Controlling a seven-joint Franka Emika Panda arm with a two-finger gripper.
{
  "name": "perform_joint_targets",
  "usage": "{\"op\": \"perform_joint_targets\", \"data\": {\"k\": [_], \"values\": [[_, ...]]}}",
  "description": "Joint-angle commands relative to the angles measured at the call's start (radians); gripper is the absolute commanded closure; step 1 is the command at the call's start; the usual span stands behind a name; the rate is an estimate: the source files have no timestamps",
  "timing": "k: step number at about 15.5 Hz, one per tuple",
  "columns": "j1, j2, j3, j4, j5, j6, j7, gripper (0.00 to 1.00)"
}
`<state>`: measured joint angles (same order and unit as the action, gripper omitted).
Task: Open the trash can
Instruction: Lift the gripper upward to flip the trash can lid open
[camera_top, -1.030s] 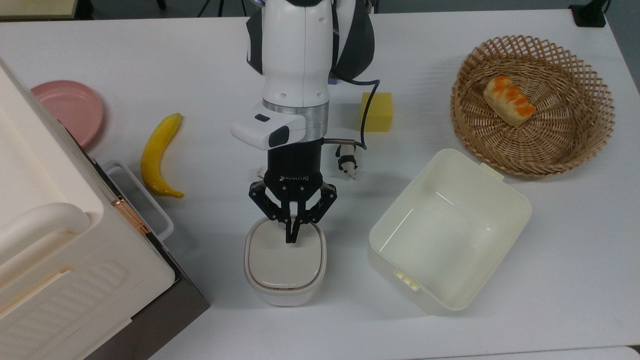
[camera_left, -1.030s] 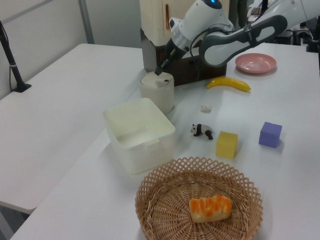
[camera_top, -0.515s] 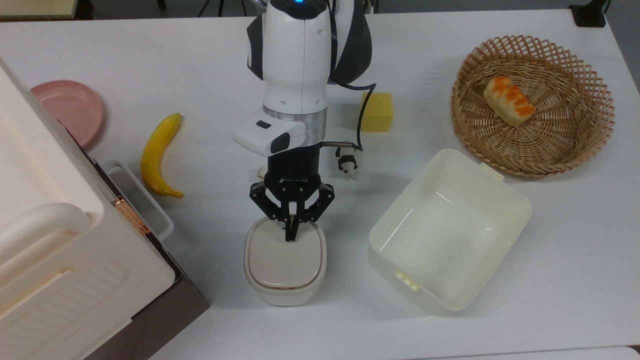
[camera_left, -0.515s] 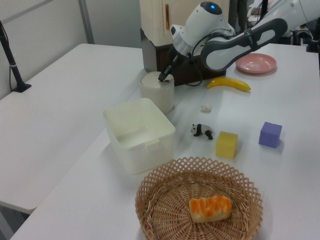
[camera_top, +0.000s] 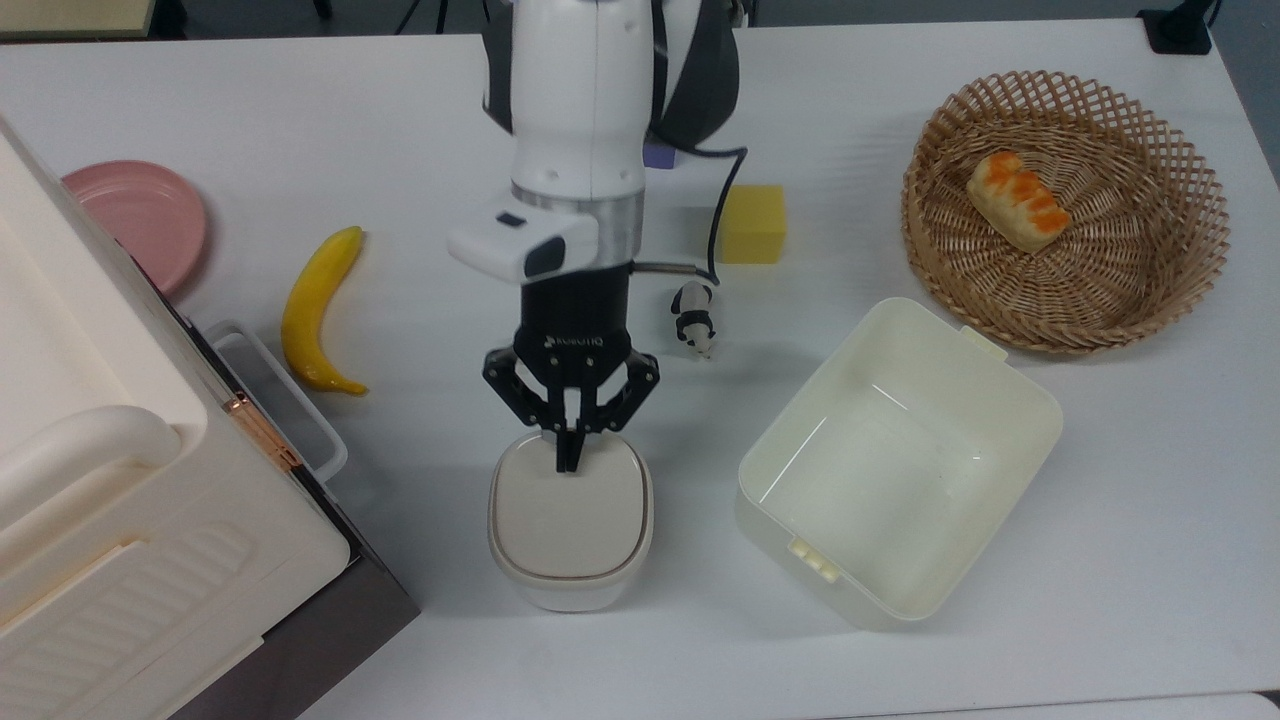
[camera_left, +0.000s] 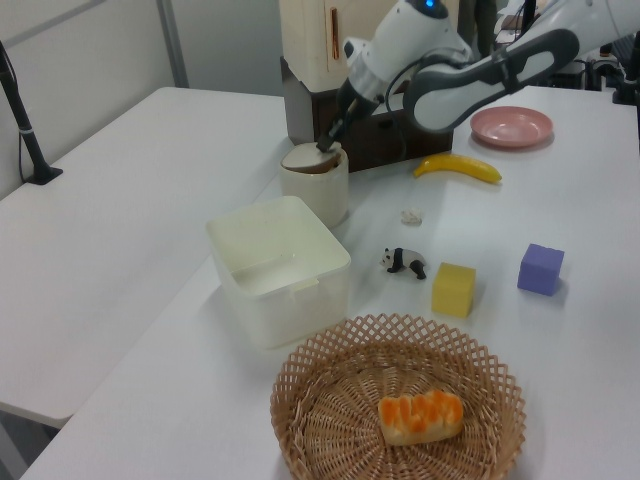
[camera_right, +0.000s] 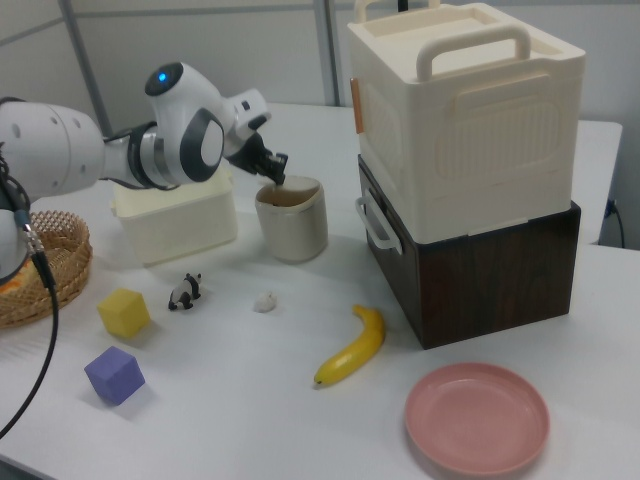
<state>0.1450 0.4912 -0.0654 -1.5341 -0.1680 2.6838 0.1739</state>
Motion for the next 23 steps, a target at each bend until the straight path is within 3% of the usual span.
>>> {"op": "perform_joint_targets", "data": {"k": [1, 10, 13, 15, 16, 18, 23], "values": [[0.011, -0.114, -0.019, -0.044, 0.013, -0.035, 0.015, 0.91], [0.008, -0.210, -0.019, -0.055, 0.013, -0.157, 0.016, 0.85], [0.010, -0.241, -0.016, -0.058, 0.013, -0.280, 0.012, 0.60], [0.013, -0.279, -0.016, -0.086, 0.015, -0.363, 0.010, 0.32], [0.014, -0.298, -0.016, -0.101, 0.015, -0.401, 0.009, 0.25], [0.018, -0.333, -0.013, -0.116, 0.016, -0.481, 0.009, 0.00], [0.022, -0.402, -0.002, -0.123, 0.053, -0.738, -0.013, 0.00]]}}
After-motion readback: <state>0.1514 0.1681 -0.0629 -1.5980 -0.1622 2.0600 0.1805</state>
